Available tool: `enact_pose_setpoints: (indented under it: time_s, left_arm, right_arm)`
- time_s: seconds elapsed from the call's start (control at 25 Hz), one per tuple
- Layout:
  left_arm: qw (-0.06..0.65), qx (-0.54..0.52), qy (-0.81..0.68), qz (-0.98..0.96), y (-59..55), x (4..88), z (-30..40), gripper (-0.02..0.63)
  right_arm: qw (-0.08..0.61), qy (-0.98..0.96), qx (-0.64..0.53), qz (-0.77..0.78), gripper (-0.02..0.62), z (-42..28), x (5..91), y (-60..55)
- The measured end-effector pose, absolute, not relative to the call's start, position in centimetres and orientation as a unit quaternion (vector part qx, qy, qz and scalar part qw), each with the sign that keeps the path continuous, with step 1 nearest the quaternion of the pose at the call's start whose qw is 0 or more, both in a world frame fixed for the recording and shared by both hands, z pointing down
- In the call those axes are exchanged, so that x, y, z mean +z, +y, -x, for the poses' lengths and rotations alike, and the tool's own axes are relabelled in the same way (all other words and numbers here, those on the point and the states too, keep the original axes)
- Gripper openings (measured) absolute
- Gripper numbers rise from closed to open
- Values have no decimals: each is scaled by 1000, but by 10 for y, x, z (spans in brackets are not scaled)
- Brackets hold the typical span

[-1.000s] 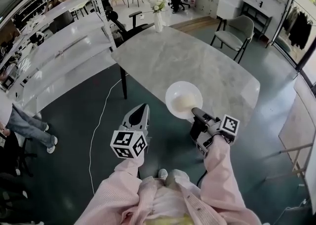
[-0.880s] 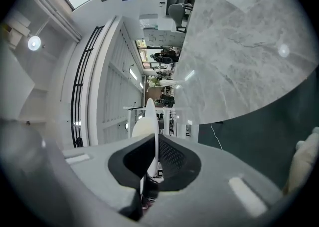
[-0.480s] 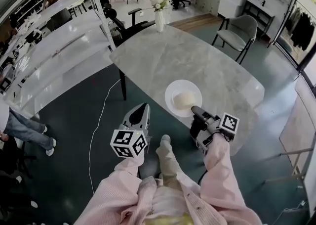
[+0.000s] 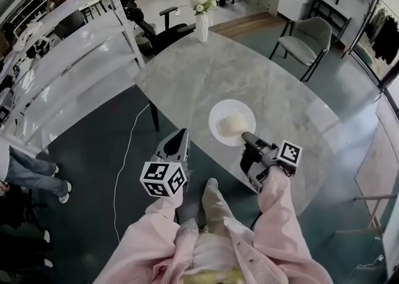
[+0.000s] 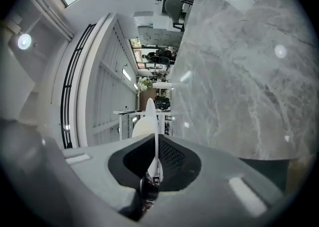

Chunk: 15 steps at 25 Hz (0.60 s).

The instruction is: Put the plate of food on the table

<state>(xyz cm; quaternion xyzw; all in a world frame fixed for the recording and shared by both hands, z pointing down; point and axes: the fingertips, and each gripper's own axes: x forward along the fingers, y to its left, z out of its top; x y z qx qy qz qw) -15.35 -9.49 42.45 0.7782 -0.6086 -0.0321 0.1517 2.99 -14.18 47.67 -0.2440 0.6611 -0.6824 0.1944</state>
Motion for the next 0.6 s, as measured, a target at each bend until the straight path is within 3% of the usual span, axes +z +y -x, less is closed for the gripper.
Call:
enact_pose_setpoints:
  time_s: [0.6]
  left_arm:
    - [208, 4, -591, -780, -241, 461, 171, -8]
  right_arm:
    - [200, 649, -685, 263, 15, -12, 499, -284]
